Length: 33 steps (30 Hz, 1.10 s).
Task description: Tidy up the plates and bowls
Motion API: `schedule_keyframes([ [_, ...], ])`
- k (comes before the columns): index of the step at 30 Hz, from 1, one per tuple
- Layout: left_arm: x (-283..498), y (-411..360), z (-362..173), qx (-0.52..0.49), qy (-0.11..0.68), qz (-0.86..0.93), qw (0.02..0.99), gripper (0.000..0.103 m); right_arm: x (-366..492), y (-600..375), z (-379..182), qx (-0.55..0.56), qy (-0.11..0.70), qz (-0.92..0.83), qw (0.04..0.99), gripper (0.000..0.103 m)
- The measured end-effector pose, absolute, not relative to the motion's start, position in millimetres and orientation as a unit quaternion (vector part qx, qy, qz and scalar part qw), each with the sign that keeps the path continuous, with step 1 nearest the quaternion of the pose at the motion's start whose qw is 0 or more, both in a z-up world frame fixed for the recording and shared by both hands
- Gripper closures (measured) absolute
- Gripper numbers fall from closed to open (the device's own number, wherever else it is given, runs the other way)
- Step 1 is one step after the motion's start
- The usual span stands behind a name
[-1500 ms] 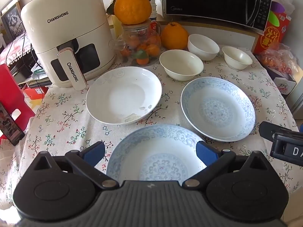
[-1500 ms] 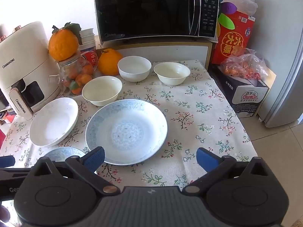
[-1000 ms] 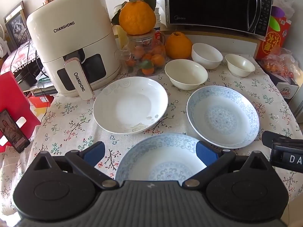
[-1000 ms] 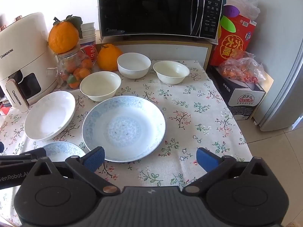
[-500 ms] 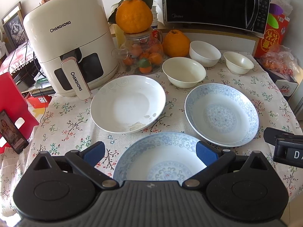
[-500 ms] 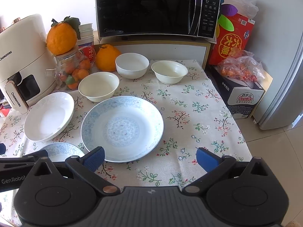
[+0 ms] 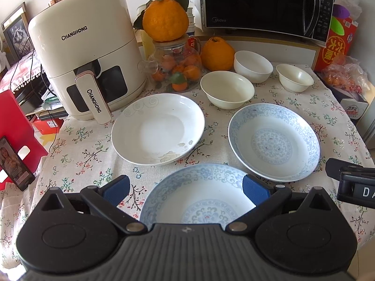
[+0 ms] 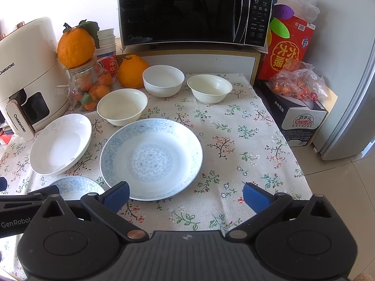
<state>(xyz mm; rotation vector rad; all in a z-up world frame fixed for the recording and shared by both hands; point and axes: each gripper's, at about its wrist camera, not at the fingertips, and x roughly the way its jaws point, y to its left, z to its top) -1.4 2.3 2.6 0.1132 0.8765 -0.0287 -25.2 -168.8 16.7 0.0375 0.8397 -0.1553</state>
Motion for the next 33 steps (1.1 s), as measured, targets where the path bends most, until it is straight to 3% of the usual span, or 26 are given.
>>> schedule_keyframes([
  [33,-1.0,0.5,2.6,0.056,0.425,-0.016,0.903,0.000,-24.6,-168.6,16.2,0.019,0.409,-0.075,0.909,0.004],
])
